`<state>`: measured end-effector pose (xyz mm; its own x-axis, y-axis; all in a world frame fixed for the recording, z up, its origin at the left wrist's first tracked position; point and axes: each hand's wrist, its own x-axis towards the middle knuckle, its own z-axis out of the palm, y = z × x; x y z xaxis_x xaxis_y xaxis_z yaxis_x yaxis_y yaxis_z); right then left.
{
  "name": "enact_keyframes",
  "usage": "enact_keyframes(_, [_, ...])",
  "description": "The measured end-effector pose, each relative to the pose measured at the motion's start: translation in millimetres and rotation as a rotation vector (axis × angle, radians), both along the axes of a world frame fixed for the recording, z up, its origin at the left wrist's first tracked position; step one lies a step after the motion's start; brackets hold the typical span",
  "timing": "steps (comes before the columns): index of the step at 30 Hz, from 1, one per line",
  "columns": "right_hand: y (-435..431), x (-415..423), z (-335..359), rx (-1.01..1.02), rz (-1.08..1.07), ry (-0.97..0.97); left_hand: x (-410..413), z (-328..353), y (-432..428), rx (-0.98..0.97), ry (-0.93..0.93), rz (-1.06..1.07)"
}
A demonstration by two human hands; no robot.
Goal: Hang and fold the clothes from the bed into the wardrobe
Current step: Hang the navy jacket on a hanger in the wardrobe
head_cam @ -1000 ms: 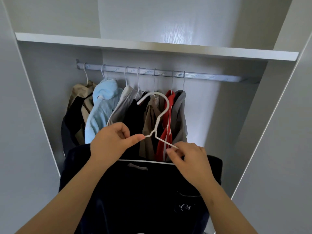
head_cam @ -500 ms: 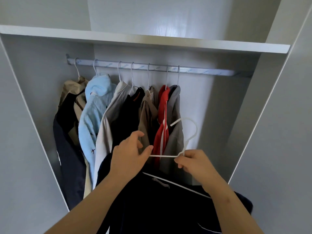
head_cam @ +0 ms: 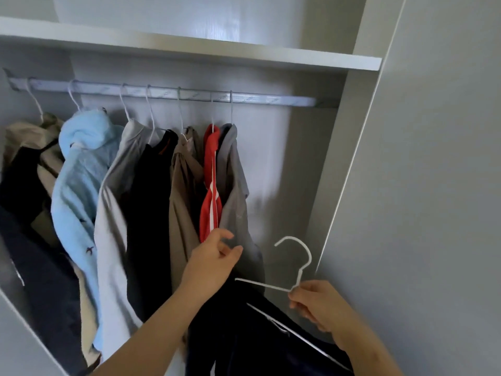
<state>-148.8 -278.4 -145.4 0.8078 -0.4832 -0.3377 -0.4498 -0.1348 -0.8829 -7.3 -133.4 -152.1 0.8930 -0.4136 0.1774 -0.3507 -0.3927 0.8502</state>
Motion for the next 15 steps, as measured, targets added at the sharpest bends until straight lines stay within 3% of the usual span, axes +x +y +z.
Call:
enact_keyframes(9, [-35,-5,-17,0.162,-0.252,-0.001,-2,-10,-32,0.037,0.044,-0.087])
enact_keyframes(15, [-58,13,-15,0.249,-0.285,-0.077,5,4,-55,0.071,-0.078,-0.099])
